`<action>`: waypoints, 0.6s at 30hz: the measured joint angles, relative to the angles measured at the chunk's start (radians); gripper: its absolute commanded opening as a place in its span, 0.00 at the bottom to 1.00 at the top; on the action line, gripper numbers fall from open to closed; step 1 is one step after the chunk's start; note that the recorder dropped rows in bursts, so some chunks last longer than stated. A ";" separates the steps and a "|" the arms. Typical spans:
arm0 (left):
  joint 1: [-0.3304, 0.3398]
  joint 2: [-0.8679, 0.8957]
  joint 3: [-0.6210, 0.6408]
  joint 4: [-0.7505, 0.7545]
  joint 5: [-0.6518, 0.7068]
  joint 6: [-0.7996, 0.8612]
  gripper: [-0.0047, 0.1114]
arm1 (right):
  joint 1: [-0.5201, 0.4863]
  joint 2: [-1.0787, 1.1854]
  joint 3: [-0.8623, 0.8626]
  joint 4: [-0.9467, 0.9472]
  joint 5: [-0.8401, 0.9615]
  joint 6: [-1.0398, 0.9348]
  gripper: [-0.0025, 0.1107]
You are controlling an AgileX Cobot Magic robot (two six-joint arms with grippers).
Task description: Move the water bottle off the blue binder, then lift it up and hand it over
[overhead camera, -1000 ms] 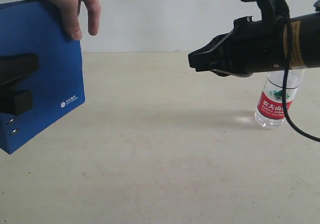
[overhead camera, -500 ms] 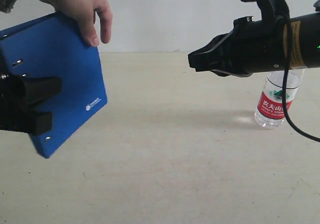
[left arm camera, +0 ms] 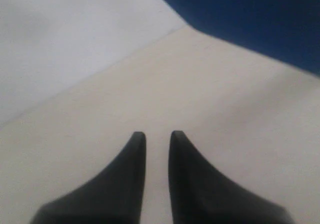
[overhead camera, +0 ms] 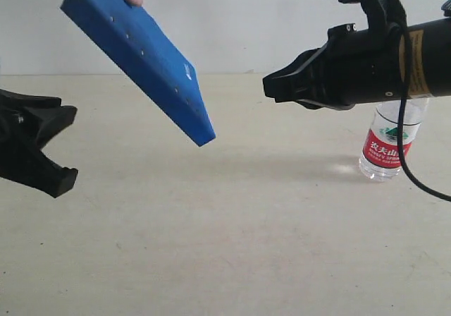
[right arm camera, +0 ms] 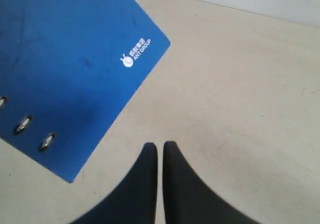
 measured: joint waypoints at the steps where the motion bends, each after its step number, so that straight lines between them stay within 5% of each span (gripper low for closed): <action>1: 0.000 0.028 0.000 0.016 -0.058 0.027 0.09 | 0.000 0.000 0.000 0.000 0.000 0.000 0.02; 5: 0.033 0.200 0.000 0.053 -0.334 0.093 0.09 | 0.000 0.000 0.000 0.000 -0.011 0.000 0.02; 8: 0.171 0.300 0.000 0.090 -0.454 0.017 0.09 | 0.000 0.000 0.000 0.000 -0.037 0.000 0.02; 13: 0.427 0.272 0.000 0.134 -0.446 -0.047 0.09 | 0.000 0.000 0.000 -0.001 -0.067 0.000 0.02; 18: 0.613 0.079 0.002 0.136 -0.226 -0.051 0.09 | 0.000 0.000 0.000 -0.001 -0.078 0.000 0.02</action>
